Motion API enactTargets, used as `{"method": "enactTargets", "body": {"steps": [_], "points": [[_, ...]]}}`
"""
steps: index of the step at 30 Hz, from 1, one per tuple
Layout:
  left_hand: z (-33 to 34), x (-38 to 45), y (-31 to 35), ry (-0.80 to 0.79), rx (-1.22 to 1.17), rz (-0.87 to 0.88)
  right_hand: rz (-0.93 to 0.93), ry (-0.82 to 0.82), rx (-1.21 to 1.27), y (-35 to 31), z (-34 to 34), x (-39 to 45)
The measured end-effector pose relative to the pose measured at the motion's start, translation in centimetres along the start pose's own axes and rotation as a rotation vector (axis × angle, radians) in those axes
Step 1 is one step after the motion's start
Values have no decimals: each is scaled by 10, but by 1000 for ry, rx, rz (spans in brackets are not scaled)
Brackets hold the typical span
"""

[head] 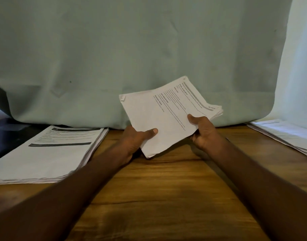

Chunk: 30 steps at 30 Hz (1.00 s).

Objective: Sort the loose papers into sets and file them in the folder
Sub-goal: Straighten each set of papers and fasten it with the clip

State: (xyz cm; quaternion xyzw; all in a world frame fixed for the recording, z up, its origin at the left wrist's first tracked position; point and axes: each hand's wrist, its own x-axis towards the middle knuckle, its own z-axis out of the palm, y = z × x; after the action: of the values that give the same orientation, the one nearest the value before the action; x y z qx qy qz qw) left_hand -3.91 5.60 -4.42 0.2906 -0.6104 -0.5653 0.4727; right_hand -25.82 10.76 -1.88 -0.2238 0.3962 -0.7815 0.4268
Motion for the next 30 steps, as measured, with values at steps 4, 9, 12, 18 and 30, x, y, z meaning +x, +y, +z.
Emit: {"method": "enactTargets", "body": {"steps": [4, 9, 12, 18, 30], "points": [[3, 0, 9, 8, 34, 27, -31, -1, -8, -4, -2, 6], [-20, 14, 34, 330, 32, 139, -48, -10, -48, -11, -10, 15], [-38, 21, 34, 425, 27, 112, -46, -23, -86, -9, -12, 19], [-41, 18, 38, 423, -255, -49, -74, -47, -97, -7, -14, 24], [-62, 26, 43, 339, 162, 147, -99, -193, -169, -7, -15, 19]]}}
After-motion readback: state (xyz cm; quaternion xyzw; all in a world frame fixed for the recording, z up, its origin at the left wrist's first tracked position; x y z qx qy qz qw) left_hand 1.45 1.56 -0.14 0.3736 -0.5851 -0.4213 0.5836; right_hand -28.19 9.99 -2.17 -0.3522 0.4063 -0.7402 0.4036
